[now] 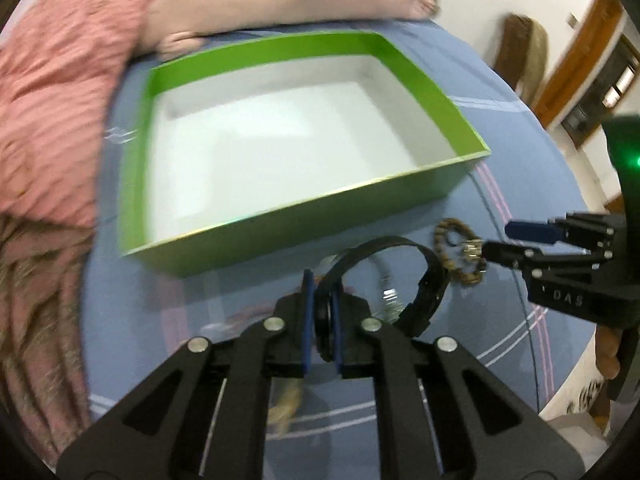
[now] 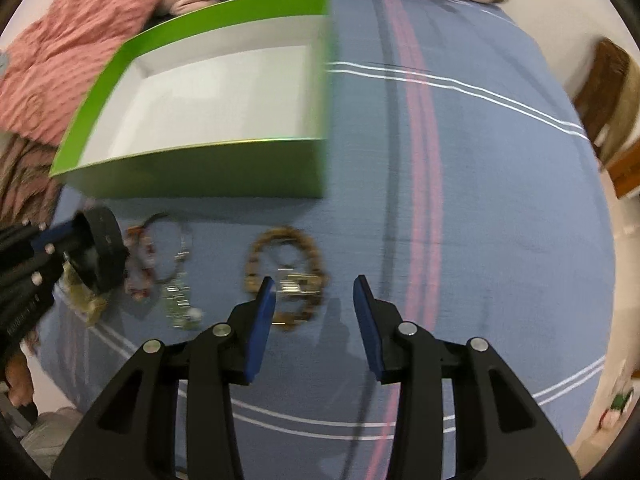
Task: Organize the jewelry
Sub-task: 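Lift the black watch with the left tool while the right tool reaches toward the cream watch, then close the right tool on the cream watch band and lift it, then release the black watch into the green box while the right tool carries the cream watch in, then open the right tool to drop the cream watch inside the box, then close the right tool on the green jade pendant while the left tool reaches the pink bead bracelet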
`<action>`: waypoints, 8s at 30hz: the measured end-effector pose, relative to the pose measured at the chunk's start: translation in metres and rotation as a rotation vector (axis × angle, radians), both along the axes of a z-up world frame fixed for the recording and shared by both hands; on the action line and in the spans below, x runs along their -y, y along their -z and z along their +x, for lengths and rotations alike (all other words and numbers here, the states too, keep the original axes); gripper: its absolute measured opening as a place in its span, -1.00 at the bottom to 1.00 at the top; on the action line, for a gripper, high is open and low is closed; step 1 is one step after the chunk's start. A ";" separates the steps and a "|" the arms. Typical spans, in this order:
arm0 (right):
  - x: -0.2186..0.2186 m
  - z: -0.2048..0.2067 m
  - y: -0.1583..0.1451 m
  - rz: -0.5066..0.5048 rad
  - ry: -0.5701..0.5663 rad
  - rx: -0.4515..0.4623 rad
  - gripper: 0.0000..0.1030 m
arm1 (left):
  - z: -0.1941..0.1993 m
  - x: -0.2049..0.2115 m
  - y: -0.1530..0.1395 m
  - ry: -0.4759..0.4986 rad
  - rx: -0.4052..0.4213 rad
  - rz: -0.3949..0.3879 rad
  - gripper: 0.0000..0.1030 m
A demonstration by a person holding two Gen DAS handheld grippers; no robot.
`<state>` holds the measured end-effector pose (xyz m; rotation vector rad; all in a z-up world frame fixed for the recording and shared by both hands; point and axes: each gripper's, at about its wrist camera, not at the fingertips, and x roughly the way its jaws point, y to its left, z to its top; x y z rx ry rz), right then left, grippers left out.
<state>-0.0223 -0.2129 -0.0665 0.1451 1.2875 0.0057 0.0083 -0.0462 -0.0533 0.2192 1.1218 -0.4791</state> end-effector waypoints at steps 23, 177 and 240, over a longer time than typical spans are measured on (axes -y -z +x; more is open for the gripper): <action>-0.172 0.038 -0.002 0.103 -0.474 -0.005 -0.21 | -0.002 -0.127 -0.027 -0.246 0.056 0.080 -0.84; -0.028 0.145 0.006 0.035 -0.122 0.045 -0.67 | 0.143 0.006 0.025 -0.125 -0.083 0.052 -0.71; 0.005 0.009 0.022 0.051 -0.047 -0.050 -0.32 | 0.002 -0.032 0.047 -0.034 -0.224 0.056 0.28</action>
